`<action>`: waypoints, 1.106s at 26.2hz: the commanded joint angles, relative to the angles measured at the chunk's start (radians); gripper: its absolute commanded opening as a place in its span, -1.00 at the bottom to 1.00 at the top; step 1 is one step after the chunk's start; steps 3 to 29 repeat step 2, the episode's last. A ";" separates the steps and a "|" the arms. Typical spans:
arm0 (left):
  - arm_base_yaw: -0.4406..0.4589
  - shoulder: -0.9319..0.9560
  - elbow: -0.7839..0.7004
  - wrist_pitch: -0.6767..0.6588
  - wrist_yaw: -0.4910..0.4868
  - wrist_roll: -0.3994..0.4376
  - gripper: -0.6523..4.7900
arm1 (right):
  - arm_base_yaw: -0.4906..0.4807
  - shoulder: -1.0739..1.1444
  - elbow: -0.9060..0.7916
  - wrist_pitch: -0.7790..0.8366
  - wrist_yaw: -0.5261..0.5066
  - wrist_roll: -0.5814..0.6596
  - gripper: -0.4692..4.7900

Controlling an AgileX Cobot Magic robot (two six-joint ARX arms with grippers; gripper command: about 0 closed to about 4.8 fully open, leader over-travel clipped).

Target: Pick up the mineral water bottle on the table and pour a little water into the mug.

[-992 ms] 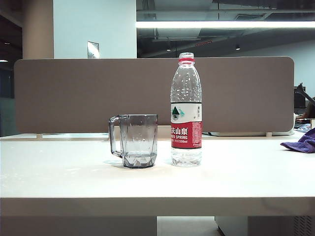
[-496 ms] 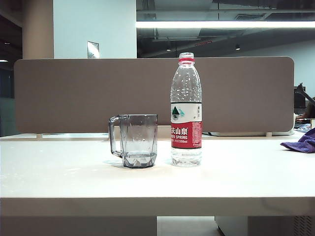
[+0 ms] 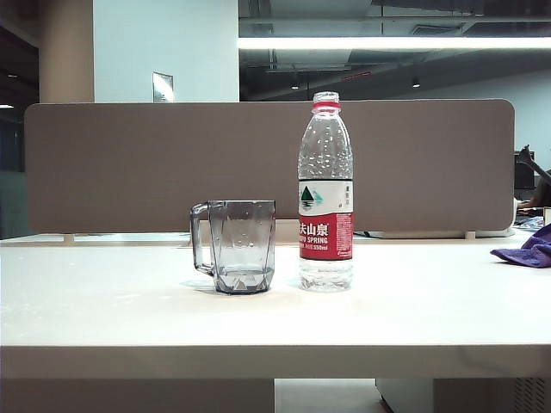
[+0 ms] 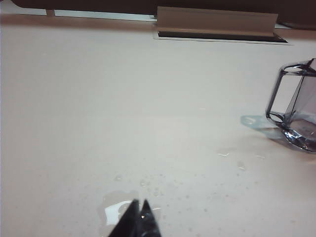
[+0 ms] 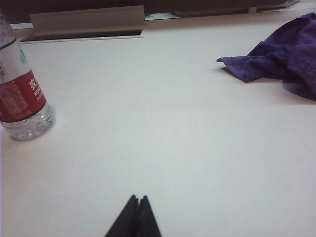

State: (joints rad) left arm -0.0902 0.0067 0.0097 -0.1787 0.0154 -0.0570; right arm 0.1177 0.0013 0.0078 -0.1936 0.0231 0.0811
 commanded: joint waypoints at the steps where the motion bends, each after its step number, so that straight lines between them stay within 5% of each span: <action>1: 0.002 0.001 -0.001 -0.006 0.000 0.004 -0.78 | 0.001 -0.001 -0.007 0.011 0.001 -0.003 -0.84; 29: 0.002 0.001 -0.001 -0.006 0.000 0.004 -0.78 | 0.001 -0.001 -0.007 0.011 0.001 -0.003 -0.84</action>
